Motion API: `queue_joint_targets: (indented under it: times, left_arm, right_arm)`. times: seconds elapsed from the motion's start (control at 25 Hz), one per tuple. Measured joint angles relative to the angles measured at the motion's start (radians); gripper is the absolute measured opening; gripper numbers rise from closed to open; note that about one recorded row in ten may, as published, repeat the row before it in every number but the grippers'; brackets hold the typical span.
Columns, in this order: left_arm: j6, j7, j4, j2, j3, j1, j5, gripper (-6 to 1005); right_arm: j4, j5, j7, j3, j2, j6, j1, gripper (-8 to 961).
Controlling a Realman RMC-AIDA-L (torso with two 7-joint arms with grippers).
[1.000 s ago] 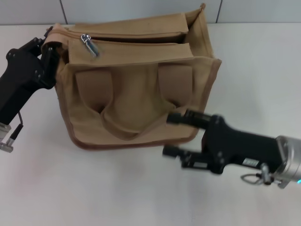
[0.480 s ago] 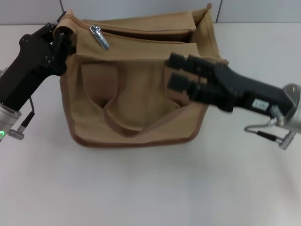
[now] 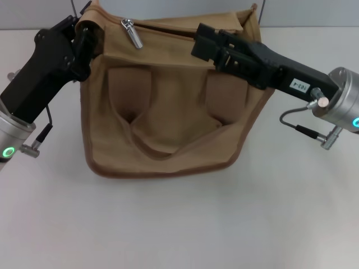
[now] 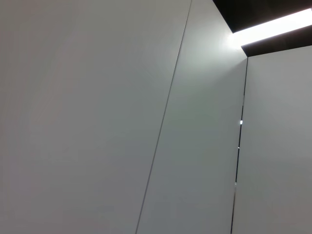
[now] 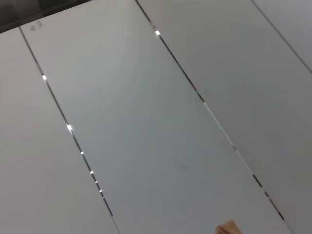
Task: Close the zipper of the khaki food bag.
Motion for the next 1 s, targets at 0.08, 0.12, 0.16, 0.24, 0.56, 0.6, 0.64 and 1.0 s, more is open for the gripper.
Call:
queue_joint_targets:
  times: [0.08, 0.12, 0.16, 0.24, 0.56, 0.6, 0.64, 1.0]
  left_arm:
    - [0.0, 0.0, -0.007, 0.0, 0.0, -0.01, 0.003, 28]
    - [0.0, 0.0, -0.007, 0.0, 0.0, -0.01, 0.003, 28]
    - [0.0, 0.0, -0.01, -0.001, 0.0, -0.015, 0.004, 29]
    - [-0.002, 0.001, -0.012, -0.001, 0.001, -0.022, 0.006, 29]
    - [-0.016, 0.005, -0.025, -0.001, 0.013, -0.051, 0.008, 29]
    - [-0.018, 0.005, -0.026, -0.001, 0.013, -0.054, 0.009, 29]
    - [-0.02, 0.005, -0.026, -0.001, 0.013, -0.056, 0.009, 30]
    - [-0.025, 0.011, -0.05, -0.001, 0.016, -0.088, 0.009, 30]
  right_arm:
    - [0.001, 0.015, 0.0, -0.009, 0.002, 0.018, 0.008, 773]
    - [0.001, 0.015, 0.0, -0.009, 0.002, 0.018, 0.008, 773]
    - [0.003, 0.016, 0.0, -0.01, 0.002, 0.02, 0.013, 772]
    - [0.013, 0.016, 0.001, -0.011, 0.002, 0.022, 0.027, 771]
    - [0.047, 0.018, 0.001, -0.013, 0.002, 0.049, 0.068, 768]
    - [0.048, 0.018, 0.001, -0.013, 0.002, 0.053, 0.069, 760]
    - [0.049, 0.018, 0.001, -0.013, 0.003, 0.056, 0.07, 752]
    - [0.056, 0.018, -0.003, -0.013, 0.002, 0.087, 0.082, 681]
